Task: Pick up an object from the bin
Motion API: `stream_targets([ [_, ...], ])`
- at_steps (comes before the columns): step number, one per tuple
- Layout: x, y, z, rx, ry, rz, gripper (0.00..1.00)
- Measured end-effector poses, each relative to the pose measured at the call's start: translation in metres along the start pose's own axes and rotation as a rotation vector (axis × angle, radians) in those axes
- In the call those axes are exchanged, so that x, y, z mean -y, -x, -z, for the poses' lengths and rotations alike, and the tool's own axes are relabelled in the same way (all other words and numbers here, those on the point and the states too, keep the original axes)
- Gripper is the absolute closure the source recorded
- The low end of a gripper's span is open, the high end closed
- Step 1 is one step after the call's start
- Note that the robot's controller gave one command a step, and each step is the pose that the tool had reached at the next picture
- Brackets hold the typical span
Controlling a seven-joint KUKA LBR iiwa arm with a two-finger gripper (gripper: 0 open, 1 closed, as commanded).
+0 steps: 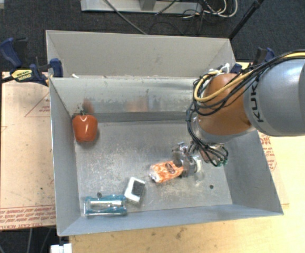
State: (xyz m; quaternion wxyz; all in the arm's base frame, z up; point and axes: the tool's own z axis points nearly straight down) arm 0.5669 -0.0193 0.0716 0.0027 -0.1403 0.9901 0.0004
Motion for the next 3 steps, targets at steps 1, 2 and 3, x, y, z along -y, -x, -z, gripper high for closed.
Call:
stream_targets([
  [1, 0.0, 0.0, 0.0, 0.0, 0.0, 0.0, 1.0],
  [2, 0.0, 0.0, 0.0, 0.0, 0.0, 0.0, 1.0],
  [3, -0.0001, 0.0, 0.0, 0.0, 0.0, 0.0, 1.0],
])
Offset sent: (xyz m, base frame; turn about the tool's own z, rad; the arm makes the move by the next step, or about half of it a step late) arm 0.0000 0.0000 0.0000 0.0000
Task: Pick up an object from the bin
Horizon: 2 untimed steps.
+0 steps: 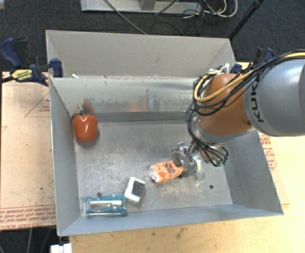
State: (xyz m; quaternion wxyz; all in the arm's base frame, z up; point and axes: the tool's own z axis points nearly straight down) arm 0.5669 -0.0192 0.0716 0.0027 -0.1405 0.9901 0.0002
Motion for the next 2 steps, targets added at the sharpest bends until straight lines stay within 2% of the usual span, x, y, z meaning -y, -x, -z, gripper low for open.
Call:
stream_targets([
  [1, 0.0, 0.0, 0.0, 0.0, 0.0, 0.0, 1.0],
  [2, 0.008, -0.001, 0.167, 0.002, -0.001, -0.011, 1.0],
])
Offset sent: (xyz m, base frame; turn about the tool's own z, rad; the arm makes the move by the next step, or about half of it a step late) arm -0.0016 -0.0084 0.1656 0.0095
